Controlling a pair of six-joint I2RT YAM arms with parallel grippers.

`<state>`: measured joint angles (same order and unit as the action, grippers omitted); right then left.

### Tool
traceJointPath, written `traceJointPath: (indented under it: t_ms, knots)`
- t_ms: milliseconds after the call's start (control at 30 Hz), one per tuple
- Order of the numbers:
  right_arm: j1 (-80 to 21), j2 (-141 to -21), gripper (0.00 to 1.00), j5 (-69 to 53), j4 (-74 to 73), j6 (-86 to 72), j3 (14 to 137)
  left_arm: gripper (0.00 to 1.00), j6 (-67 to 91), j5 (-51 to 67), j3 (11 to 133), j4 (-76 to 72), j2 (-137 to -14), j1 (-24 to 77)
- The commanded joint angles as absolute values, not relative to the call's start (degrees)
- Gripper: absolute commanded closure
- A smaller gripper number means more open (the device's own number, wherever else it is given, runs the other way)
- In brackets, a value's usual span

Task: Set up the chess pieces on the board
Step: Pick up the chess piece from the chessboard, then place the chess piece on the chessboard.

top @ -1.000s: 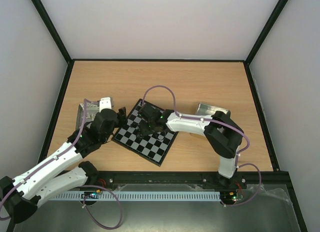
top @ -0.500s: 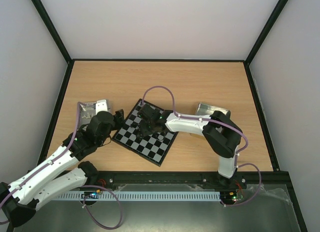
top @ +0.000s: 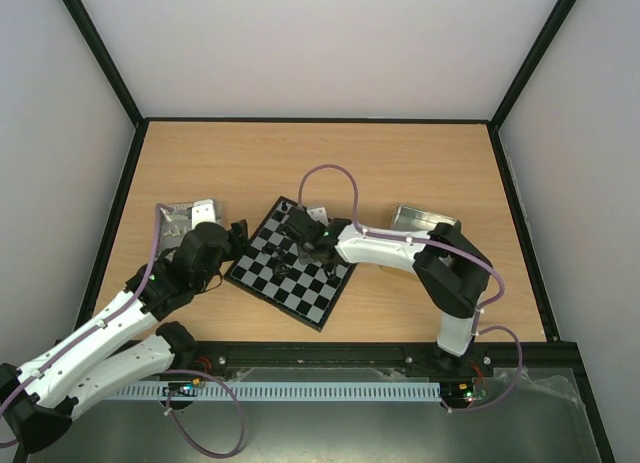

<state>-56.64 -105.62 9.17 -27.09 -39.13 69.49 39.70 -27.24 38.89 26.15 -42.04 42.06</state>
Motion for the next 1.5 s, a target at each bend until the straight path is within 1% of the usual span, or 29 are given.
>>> traceJointPath:
  t_ms: [0,300,733,967,1133,1467]
  knots:
    - [-55.48,-101.13,0.98,16.17,-30.17,-42.61,66.80,0.23,40.10,-28.21,38.87,26.55,-42.35,41.66]
    - [-52.46,-99.84,0.98,15.94,-29.78,-43.23,63.32,0.22,40.34,-27.71,38.73,25.78,-43.49,41.66]
    - [-50.43,-100.90,0.98,14.42,-28.10,-42.79,62.58,0.22,40.41,-27.25,38.72,25.23,-44.51,41.66]
    - [-50.21,-100.63,0.91,14.48,-28.72,-42.86,62.65,0.22,40.40,-27.07,38.61,25.05,-44.81,41.66]
    - [-50.24,-100.08,0.82,14.09,-29.40,-42.80,63.36,0.22,40.31,-27.07,38.73,25.07,-44.82,41.66]
    - [-50.20,-98.06,0.80,15.37,-31.48,-43.02,64.76,0.22,40.15,-27.07,38.81,25.10,-44.73,41.70]
